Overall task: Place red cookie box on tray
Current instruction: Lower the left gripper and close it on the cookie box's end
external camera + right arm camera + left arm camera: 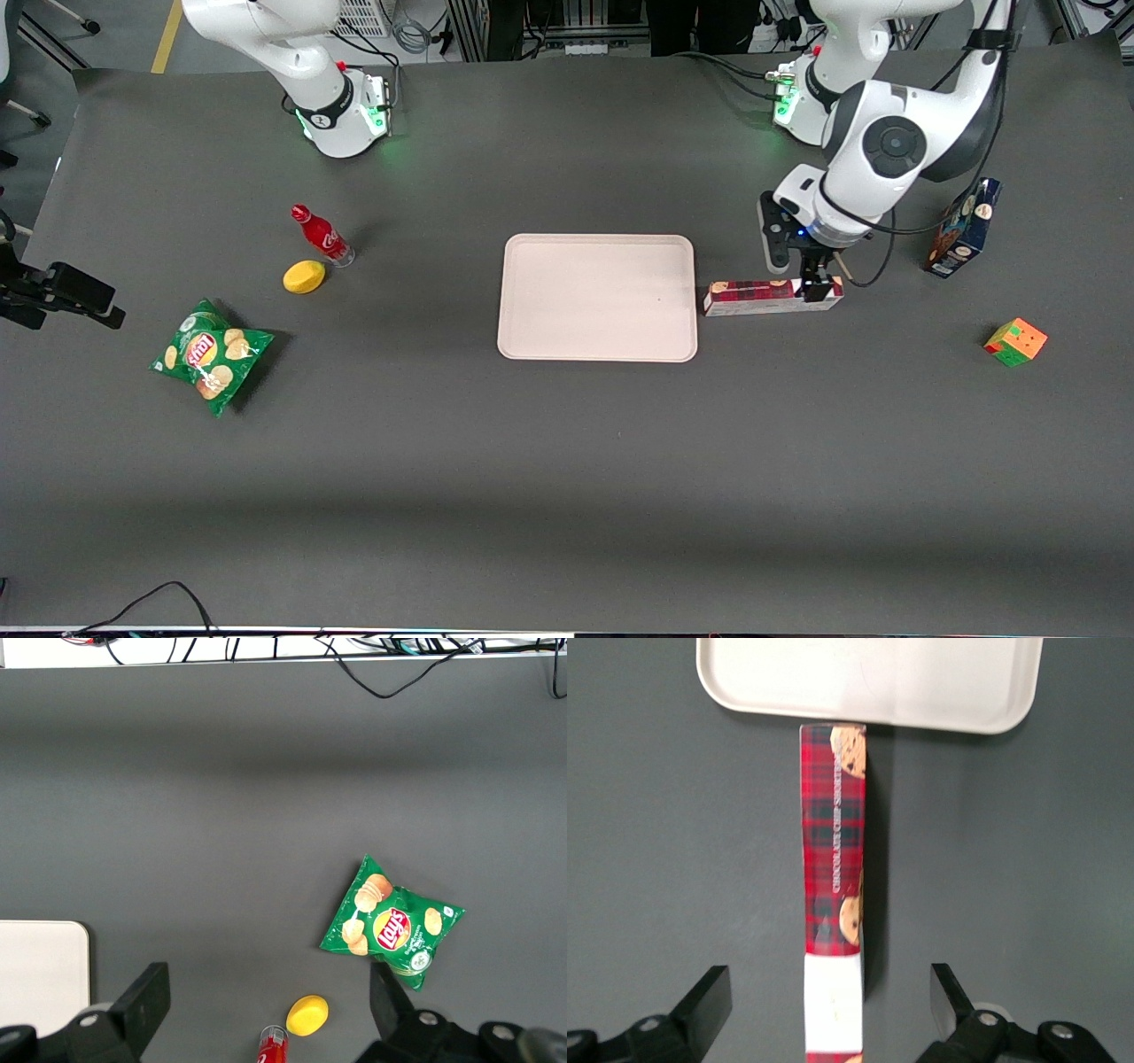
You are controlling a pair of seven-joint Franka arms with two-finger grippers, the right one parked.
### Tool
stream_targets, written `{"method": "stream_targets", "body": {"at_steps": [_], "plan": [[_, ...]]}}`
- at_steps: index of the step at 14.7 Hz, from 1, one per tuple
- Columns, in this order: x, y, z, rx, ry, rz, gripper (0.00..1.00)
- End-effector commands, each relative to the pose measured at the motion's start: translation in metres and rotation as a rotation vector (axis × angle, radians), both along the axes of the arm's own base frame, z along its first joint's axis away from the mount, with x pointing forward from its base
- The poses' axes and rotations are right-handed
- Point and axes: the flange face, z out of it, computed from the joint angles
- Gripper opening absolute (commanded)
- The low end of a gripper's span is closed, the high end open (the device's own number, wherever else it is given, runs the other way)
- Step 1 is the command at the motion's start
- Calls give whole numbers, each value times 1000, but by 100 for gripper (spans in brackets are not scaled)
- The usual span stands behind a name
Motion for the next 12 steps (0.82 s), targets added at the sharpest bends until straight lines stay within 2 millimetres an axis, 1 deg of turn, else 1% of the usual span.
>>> {"method": "stream_targets", "body": {"at_steps": [1,2,4,7,9,12], "plan": [[-17,-16,-22,-18,-37,29,100],[-18,-16,-32,-26,-42,26,100],[-18,-15,-41,-31,-45,21,100],[-16,-14,-42,-16,-51,-15,100],[-11,-1,-49,-15,-47,6,100],[-7,1,-61,-30,-36,16,100]]}}
